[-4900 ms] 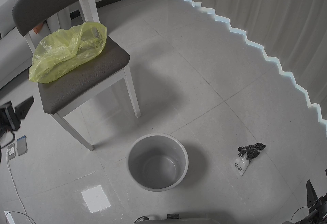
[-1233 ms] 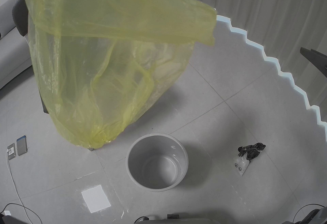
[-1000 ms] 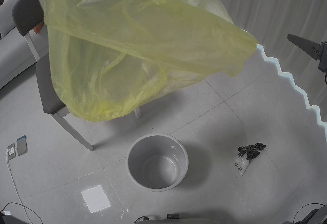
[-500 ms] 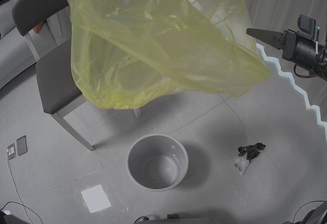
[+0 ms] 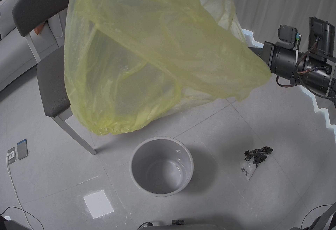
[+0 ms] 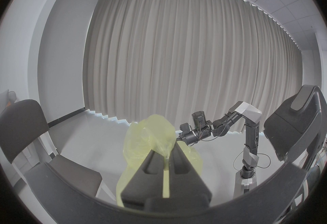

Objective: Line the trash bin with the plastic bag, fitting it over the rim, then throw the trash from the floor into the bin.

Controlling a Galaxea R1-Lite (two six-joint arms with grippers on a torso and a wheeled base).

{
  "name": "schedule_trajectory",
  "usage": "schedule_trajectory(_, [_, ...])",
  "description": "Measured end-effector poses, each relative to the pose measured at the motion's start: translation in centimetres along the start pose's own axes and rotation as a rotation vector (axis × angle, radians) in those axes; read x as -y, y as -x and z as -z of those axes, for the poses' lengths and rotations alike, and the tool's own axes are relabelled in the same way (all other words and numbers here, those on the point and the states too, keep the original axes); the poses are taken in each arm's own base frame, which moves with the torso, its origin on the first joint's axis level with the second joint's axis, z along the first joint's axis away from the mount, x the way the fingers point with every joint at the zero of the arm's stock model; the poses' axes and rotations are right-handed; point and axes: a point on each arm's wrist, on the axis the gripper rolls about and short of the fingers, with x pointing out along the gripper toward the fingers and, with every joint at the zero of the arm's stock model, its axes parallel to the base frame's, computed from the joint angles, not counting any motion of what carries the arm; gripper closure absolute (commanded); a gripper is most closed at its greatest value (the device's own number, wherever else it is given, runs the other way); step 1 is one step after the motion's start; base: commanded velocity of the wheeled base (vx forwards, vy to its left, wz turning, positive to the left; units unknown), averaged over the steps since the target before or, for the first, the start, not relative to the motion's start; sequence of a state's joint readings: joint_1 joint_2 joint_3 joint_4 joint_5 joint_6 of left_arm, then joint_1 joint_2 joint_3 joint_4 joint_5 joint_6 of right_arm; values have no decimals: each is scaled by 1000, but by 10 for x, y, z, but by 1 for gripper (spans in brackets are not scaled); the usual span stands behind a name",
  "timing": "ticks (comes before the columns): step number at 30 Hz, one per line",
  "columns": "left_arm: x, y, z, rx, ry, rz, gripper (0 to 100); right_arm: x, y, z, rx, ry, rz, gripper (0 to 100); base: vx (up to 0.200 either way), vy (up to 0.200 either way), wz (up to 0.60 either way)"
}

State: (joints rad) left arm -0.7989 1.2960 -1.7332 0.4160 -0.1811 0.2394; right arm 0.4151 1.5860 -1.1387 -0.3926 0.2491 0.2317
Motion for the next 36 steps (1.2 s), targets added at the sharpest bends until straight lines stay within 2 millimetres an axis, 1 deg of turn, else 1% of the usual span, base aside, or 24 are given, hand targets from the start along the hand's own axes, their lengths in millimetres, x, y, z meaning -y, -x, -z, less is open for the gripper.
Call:
schedule_trajectory(4, [1, -1, 1, -4, 14, -3, 100, -4, -2, 8, -28, -5, -11, 100, 0, 0, 0])
schedule_trajectory(8, [-1, -6, 6, -38, 75, -73, 100, -4, -1, 15, -44, -11, 15, 100, 0, 0, 0])
schedule_trajectory(11, [-4, -14, 14, -84, 172, -167, 100, -4, 1, 20, -55, -18, 40, 100, 0, 0, 0])
schedule_trajectory(14, [-3, -23, 26, -124, 257, -202, 100, -3, 3, 27, -71, -23, 62, 100, 0, 0, 0])
schedule_trajectory(18, [1, -37, 54, -192, 347, -223, 100, -3, 6, 37, -98, -29, 82, 100, 0, 0, 0])
schedule_trajectory(23, [7, -46, 101, -278, 444, -257, 100, -4, 6, 52, -144, -35, 95, 100, 0, 0, 0])
schedule_trajectory(26, [11, -46, 132, -323, 504, -275, 100, -3, 4, 63, -180, -39, 101, 100, 0, 0, 0])
schedule_trajectory(31, [16, -40, 173, -344, 597, -292, 100, 1, -3, 82, -248, -46, 114, 100, 0, 0, 0])
schedule_trajectory(36, [18, -34, 211, -371, 706, -323, 100, 7, -18, 114, -349, -55, 128, 100, 0, 0, 0])
